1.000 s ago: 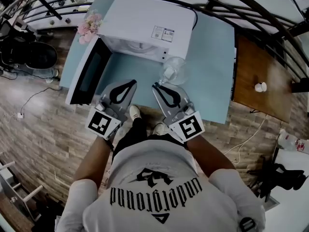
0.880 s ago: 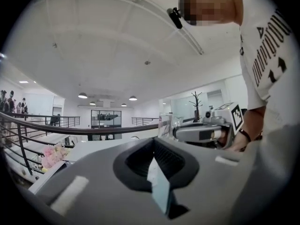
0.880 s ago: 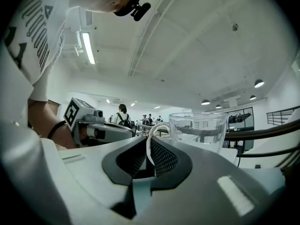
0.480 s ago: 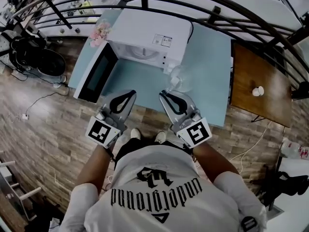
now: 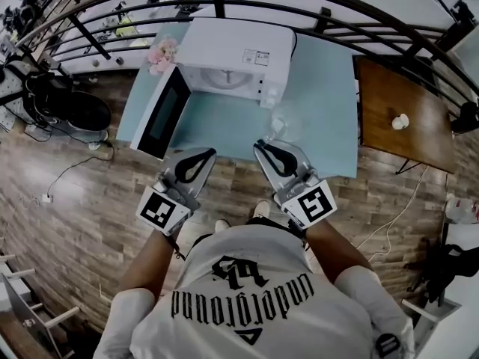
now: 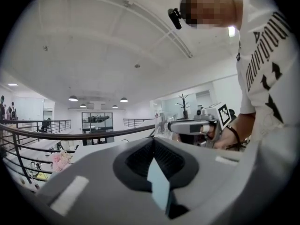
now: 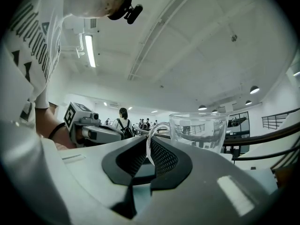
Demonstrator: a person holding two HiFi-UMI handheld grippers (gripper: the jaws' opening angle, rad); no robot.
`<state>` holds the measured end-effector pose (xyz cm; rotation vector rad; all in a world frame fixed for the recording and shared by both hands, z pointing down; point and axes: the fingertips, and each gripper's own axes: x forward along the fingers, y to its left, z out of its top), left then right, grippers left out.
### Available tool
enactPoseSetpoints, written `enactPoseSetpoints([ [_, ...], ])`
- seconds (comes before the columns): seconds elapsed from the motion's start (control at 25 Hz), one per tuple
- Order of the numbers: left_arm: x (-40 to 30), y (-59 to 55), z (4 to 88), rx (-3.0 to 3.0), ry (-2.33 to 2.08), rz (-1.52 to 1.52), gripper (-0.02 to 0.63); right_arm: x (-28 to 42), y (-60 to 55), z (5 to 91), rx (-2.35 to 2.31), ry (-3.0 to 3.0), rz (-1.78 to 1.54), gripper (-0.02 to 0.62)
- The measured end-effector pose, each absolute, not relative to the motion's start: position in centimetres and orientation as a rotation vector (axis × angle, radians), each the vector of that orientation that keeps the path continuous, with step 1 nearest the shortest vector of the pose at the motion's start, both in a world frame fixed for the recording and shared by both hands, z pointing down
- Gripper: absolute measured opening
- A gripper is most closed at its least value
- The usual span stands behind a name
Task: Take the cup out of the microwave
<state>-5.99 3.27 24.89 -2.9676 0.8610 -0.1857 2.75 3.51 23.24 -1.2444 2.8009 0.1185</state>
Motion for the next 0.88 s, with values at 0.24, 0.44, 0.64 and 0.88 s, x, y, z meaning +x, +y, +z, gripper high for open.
enactPoseSetpoints([
  [0.24,-9.1,6.3,23.9,-2.975,0.801,-0.164,0.051,0.3,6.6,21.8,-1.313,2.75,0.18,0.031],
  [0.44,-11.4,8.6,22.9,-2.979,0.764,-0.135,0.051,-1.8,9.1,21.2,-1.336,2.743,0.194,0.031],
  [0.64,-13.6,10.9,21.9,-2.97,0.739,-0.097,0.051,-3.8,11.6,20.8,-1.353,2.741,0.207,0.031],
  [0.88,-15.6,12.6,21.5,-2.924,0.701,-0.039,0.051,-5.7,13.9,20.4,-1.383,2.717,0.22,0.031],
])
